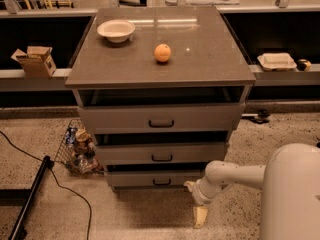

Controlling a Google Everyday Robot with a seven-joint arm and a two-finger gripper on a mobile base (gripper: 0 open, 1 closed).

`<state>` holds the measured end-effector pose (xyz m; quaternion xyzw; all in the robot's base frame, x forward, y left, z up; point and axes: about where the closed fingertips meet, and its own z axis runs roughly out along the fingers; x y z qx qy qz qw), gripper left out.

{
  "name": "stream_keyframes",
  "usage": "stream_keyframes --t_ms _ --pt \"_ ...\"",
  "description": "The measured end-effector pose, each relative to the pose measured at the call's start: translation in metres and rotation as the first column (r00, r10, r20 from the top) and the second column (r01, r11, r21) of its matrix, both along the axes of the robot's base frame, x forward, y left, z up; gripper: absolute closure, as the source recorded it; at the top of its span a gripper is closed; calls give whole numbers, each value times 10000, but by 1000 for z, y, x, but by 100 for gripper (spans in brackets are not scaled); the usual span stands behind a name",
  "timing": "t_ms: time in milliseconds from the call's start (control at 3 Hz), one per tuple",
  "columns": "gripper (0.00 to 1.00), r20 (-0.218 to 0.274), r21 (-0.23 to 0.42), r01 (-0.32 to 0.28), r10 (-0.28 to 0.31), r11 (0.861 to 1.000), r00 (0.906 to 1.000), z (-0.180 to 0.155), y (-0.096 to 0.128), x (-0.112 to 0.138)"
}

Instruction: Open bottom drawer

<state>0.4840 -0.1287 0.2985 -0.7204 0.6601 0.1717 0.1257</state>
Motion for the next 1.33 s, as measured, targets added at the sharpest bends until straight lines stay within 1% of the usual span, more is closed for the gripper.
stream_keyframes --t_ms 333,667,1000,1333 --pt "0 601 -126 -9 17 9999 9982 -26 -8 18" --pt "0 1245 -118 -28 43 9999 9922 -46 -18 44" --pt "0 1924 44 7 -16 10000 9813 -64 -28 76" --pt "0 1924 45 7 -15 10000 9813 -64 -28 76"
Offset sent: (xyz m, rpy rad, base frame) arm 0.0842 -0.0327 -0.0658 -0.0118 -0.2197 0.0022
